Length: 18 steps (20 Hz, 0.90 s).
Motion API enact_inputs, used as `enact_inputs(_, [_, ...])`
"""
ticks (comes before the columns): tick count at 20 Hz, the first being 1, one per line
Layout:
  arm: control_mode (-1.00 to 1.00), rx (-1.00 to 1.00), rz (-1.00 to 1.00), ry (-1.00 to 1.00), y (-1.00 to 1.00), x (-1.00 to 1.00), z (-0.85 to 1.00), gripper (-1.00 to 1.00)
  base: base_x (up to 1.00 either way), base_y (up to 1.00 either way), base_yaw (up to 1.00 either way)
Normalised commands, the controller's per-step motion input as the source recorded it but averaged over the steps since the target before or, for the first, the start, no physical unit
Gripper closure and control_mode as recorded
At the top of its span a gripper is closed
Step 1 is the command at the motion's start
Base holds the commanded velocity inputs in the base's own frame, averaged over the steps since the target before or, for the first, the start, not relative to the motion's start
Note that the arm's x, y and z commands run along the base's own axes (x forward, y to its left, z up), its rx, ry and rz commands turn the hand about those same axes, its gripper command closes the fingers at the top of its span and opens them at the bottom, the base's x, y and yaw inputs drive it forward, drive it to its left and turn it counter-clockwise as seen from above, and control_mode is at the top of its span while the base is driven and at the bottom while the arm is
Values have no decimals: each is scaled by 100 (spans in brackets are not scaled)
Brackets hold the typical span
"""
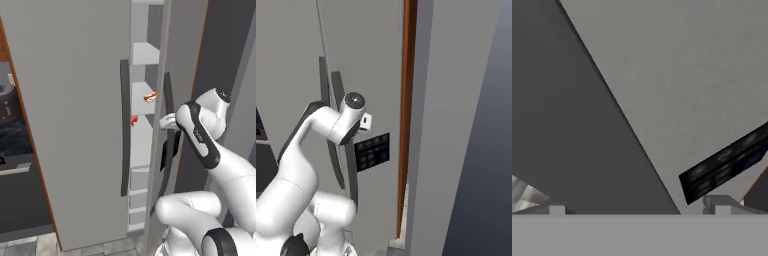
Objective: Store the hot dog in the freezer for long-term storage. Close the freezer door after placing the cooked food.
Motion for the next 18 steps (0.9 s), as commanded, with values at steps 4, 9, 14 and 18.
enact_inputs(4, [-100,0,-6,12,30,39,0,-100,0,0,0])
enact_inputs(9, [-100,0,-3,3,2,27,0,-100,0,0,0])
enact_inputs(14, [-100,0,0,-5,0,25,0,-100,0,0,0])
enact_inputs(18, [-100,0,0,-4,1,40,0,-100,0,0,0])
